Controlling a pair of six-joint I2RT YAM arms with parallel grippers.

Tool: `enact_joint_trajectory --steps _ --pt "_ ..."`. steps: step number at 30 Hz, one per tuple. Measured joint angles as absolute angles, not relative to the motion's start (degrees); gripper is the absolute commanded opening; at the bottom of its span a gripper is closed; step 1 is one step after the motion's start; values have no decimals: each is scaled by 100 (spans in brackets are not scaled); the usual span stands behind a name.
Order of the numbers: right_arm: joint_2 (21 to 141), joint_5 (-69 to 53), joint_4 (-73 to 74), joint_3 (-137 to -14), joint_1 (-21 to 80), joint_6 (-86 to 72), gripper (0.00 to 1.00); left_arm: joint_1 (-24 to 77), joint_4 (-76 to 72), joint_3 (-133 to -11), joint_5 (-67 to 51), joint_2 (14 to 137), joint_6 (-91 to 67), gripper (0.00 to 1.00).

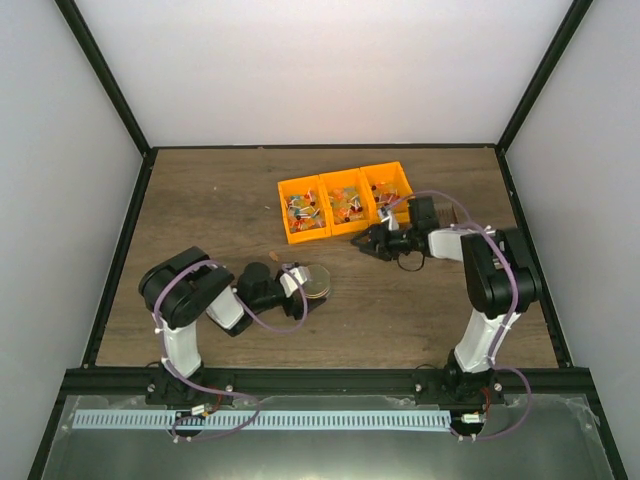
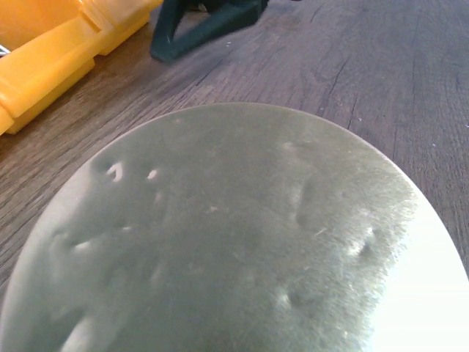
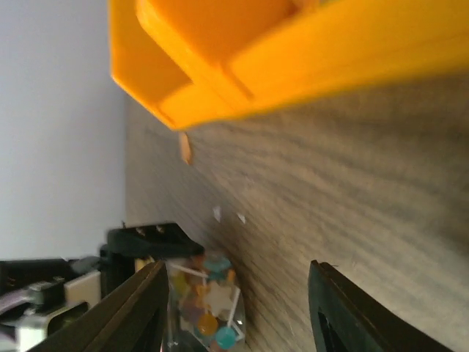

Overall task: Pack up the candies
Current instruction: Move the packing bottle to the center of the board.

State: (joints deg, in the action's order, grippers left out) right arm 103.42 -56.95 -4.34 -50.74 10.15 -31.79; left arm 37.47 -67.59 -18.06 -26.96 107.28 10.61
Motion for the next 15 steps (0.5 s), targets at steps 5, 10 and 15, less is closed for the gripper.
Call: enact_joint_trajectory --steps 5,10,15 --pt "10344 -5253 292 -5065 1660 -2628 54 3747 -6589 -1953 -2853 10761 1149 89" --pt "10344 -5207 471 -5065 1806 -2464 55 3747 -6490 -2027 -2906 10787 1221 100" --pt "10344 -5181 484 -5065 1772 -2438 55 3747 -6552 -2023 -2904 10995 1210 97"
